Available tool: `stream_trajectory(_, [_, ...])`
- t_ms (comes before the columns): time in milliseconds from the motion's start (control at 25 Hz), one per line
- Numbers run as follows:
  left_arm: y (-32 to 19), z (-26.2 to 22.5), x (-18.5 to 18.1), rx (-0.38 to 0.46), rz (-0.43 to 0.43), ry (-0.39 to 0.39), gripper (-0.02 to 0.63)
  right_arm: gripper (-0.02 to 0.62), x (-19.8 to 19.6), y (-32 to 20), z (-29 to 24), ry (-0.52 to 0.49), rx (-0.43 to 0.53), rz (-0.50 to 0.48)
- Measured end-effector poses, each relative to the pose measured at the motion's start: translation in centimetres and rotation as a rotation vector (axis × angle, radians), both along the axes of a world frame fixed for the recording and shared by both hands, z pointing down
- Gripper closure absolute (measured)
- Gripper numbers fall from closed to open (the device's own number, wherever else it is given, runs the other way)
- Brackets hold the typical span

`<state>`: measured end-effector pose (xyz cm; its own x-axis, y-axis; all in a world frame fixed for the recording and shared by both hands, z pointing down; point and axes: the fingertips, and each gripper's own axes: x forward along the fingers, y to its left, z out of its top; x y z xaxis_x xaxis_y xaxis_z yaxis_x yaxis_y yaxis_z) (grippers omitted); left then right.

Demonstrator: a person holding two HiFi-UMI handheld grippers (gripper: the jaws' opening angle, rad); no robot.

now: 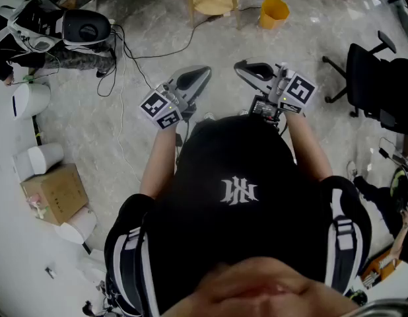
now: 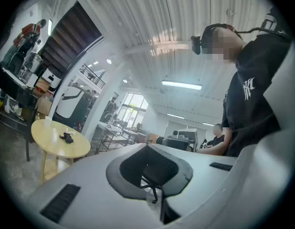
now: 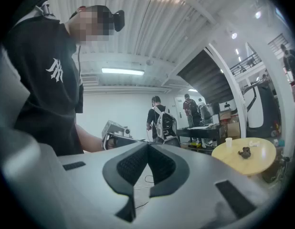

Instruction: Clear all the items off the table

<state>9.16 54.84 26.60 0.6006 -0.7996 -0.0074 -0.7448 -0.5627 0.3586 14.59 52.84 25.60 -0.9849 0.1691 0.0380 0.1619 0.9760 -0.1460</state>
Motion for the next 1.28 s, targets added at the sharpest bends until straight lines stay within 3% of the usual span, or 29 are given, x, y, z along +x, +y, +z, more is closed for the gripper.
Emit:
stream_trajectory(320, [0.5,-0.2,-0.1,-0.005,0.009,-0.004,0.594,0.594,0.4,0.1,0.5,0.022,-0.005,0.021])
stream_trajectory(760, [0.9,-0.7,0.7,0.013,0.008,0.007,0.594,0.592,0.7,-0.3,-0.8,-0.034,0.004,0.021])
stream_trajectory(1040, [1.2,0.6,2.0,0.002,0.079,-0.086,0.594,0.592,0.1,-0.1,-0.3,0.004,0.004,-0.002])
stream_trajectory(1280, [1.4,0.4,2.1,-0.004,0.094,-0.085,0.594,0.592,-0.1,0.1,-0.2,0.002,0.003,-0.011])
